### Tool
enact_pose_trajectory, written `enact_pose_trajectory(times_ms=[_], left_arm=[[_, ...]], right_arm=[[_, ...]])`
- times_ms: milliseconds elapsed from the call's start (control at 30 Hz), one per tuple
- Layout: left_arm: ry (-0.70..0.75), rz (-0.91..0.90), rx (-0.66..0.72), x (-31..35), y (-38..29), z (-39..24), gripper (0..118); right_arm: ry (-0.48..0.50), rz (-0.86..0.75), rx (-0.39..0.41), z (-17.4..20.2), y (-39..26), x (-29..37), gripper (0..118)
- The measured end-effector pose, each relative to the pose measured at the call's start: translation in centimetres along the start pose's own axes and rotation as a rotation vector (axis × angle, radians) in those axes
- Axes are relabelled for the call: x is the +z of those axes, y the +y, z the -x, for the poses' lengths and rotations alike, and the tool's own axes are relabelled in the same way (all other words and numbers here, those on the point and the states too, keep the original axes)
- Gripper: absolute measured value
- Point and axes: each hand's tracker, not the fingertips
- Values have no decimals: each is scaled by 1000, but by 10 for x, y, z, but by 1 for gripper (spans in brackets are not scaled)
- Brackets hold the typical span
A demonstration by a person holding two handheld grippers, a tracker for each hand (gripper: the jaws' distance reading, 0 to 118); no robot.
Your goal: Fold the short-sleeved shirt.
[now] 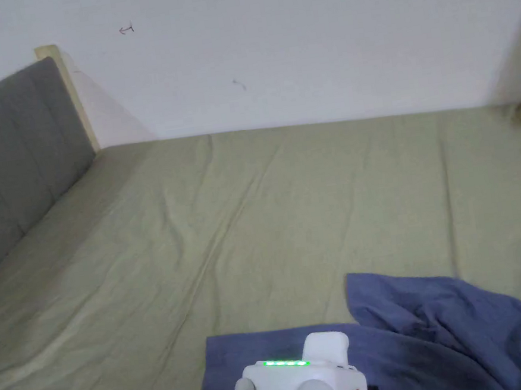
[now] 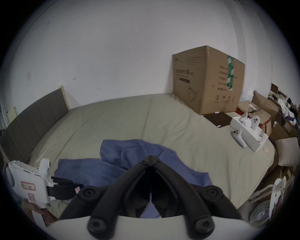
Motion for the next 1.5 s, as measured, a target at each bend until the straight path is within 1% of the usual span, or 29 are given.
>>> enact_pose_trajectory(times_ms=[133, 167, 200, 233, 267, 300, 400, 467, 500, 533, 600, 633, 667, 700, 767, 833, 933, 1000, 1033, 1067, 1133, 1167, 1233, 1300, 1333, 1367, 1400, 1433, 1500], left_arm=[[76, -66, 71, 21, 16, 39, 1], [112, -82, 70, 27, 26, 50, 14], [124, -87, 70, 29, 37, 61, 39], [161, -82, 74, 32, 48, 73, 84], [186, -89, 91, 31, 59, 88, 107], [220, -97, 124, 29, 69, 104, 116], [337, -89, 209, 19, 97, 144, 106], [335, -76, 207, -1, 104, 162, 101], [337, -22, 214, -13, 106, 171, 89], [339, 31, 213, -28, 106, 177, 62], [363, 117, 202, -51, 93, 179, 61], [417, 59, 134, -49, 87, 172, 61], [415, 23, 93, -45, 88, 161, 59], [425, 8, 75, -41, 91, 155, 54], [478, -3, 51, -33, 91, 148, 6], [425, 5, 82, -25, 96, 147, 3], [403, -30, 110, -7, 95, 151, 3], [372, -55, 128, 7, 94, 154, 3], [344, -66, 135, 13, 94, 152, 3], [317, -86, 138, 19, 95, 150, 3], [317, -106, 129, 29, 93, 148, 3], [318, -107, 121, 31, 94, 146, 3], [313, -117, 114, 35, 95, 144, 3], [299, -116, 121, 36, 94, 147, 3], [294, -118, 126, 36, 94, 148, 3], [294, -115, 131, 35, 95, 149, 3], [299, -112, 137, 34, 93, 153, 3], [302, -109, 136, 32, 93, 154, 3], [310, -91, 132, 27, 93, 156, 3]], right_arm=[[34, 31, 23, 15, -6, -13, 0], [40, 39, 34, 18, -6, -16, 0], [45, 47, 43, 21, -5, -19, 0], [45, 49, 46, 23, -5, -21, 0], [47, 53, 50, 20, -7, -28, 0], [51, 59, 52, 20, -6, -32, 0], [49, 78, 64, 20, -9, -43, 0], [43, 90, 72, 19, -11, -51, 0], [39, 107, 71, 18, -13, -56, 0], [43, 123, 74, 18, -15, -59, 0], [38, 128, 74, 16, -16, -64, 0], [35, 133, 76, 15, -17, -67, 0], [33, 141, 77, 16, -19, -67, 0], [33, 146, 78, 14, -19, -69, 0], [35, 157, 80, 11, -19, -73, 0], [46, 166, 74, 9, -17, -75, 0], [163, 170, 17, 0, 2, -85, 0], [243, 166, 40, -4, 25, -103, 0], [272, 182, 70, -5, 34, -113, 15], [277, 201, 113, -1, 49, -129, 39], [256, 241, 181, 3, 67, -176, 95], [252, 250, 202, 5, 72, -198, 100], [221, 375, 249, 19, 84, -245, 100], [311, 447, 276, 22, 82, -288, 100], [335, 500, 268, 21, 78, -314, 100], [310, 582, 267, 25, 73, -334, 99], [294, 628, 293, 29, 66, -351, 97], [290, 646, 343, 30, 58, -363, 83], [258, 701, 376, 31, 44, -379, 80]])
